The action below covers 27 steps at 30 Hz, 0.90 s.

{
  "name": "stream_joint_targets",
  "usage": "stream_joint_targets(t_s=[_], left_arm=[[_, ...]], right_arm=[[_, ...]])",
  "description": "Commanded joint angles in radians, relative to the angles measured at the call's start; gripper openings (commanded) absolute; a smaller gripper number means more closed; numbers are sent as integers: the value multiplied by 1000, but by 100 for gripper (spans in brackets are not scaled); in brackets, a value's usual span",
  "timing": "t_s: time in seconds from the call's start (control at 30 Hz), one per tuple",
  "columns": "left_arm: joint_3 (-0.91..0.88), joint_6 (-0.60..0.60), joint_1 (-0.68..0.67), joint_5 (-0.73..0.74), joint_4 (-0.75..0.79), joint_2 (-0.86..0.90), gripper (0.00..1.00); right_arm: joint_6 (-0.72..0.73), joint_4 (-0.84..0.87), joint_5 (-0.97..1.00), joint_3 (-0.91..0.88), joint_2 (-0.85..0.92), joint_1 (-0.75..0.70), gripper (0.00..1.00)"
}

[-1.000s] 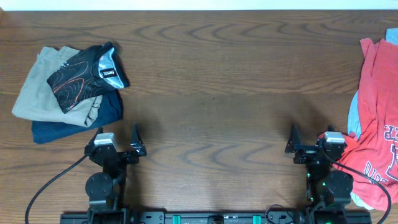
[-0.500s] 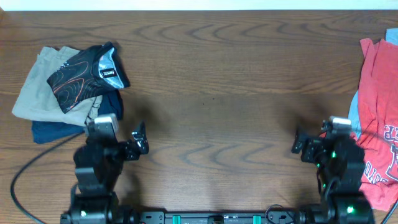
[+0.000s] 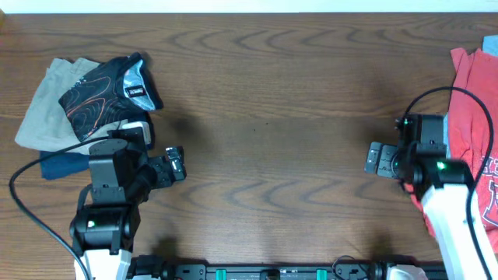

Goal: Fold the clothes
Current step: 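Move the right gripper to the red t-shirt and grasp its edge, then lift the red t-shirt with the right gripper and drag it toward center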

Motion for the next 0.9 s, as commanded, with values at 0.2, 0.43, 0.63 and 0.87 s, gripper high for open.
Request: stream_joint_targets(t_s=[0.2, 0.43, 0.63, 0.87], left_arm=[[23, 2, 4, 13, -6, 11, 98], [23, 2, 4, 13, -5, 11, 98], [23, 2, 4, 13, -5, 11, 98], [23, 2, 4, 13, -5, 11, 98]], right_arm=[[219, 42, 112, 9, 270, -179, 99], [219, 78, 122, 9, 400, -203, 73], [220, 119, 137, -8, 457, -208, 55], [219, 81, 121, 11, 436, -234, 1]])
